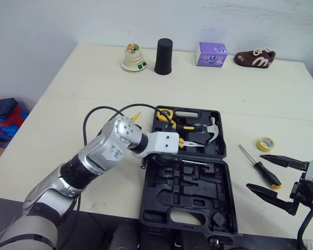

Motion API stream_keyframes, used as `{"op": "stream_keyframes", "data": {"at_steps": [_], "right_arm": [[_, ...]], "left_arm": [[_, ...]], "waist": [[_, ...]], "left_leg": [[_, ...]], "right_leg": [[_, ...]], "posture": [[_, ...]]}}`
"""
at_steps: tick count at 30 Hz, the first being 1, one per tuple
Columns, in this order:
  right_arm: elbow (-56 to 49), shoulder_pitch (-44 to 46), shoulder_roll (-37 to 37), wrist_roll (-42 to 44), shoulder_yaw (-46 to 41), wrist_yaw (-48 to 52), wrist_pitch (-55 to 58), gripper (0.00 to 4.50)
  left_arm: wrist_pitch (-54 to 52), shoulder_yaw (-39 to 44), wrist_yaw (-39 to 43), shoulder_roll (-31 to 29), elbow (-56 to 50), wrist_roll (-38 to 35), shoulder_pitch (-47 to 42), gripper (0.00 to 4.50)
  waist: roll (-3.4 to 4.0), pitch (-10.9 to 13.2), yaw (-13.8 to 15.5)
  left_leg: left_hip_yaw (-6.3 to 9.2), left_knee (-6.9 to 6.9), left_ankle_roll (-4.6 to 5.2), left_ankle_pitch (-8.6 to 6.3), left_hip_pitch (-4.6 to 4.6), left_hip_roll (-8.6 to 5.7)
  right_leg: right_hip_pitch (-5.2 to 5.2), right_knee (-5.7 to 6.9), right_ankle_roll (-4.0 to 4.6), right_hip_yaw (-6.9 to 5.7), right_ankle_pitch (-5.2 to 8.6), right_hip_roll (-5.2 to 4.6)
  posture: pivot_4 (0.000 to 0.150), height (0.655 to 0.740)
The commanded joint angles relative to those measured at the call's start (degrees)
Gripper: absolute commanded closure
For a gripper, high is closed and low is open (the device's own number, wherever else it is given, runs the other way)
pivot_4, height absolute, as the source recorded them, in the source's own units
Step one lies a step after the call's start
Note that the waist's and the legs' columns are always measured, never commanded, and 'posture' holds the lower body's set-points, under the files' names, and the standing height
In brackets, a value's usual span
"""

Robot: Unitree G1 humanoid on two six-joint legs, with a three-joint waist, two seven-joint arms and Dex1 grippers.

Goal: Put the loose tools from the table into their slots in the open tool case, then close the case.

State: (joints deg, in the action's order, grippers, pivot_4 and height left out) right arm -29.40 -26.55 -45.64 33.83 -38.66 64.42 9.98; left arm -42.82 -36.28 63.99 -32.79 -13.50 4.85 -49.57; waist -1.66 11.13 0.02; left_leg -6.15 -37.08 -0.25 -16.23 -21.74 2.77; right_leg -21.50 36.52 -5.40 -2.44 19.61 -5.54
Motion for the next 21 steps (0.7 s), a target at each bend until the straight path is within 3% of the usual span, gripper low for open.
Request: {"op": "stream_keyframes", "data": {"at_steps": [1, 21], "right_arm": [[-1.9, -0.4, 0.4, 0.2, -0.6, -0.2, -0.8, 0.00], [-1.5, -1.1, 1.8, -0.8, 0.0, -0.2, -1.9, 0.00]], "left_arm": [[1.3, -1.1, 0.9, 0.2, -0.1, 1.0, -1.4, 3.47], [0.5, -1.9, 1.5, 1.1, 0.2, 2.3, -1.4, 3.47]], "waist": [[0.00, 0.0, 0.0], [0.02, 0.0, 0.1]], "left_leg": [[0.02, -0.01, 0.00, 0.00, -0.01, 0.00], [0.25, -0.15, 0.02, 0.02, -0.21, -0.03]], "right_leg": [[0.00, 0.00, 0.00, -0.01, 0.00, 0.00], [-0.01, 0.00, 0.00, -0.22, 0.00, -0.01]], "posture": [[0.150, 0.7400], [0.150, 0.7400]]}}
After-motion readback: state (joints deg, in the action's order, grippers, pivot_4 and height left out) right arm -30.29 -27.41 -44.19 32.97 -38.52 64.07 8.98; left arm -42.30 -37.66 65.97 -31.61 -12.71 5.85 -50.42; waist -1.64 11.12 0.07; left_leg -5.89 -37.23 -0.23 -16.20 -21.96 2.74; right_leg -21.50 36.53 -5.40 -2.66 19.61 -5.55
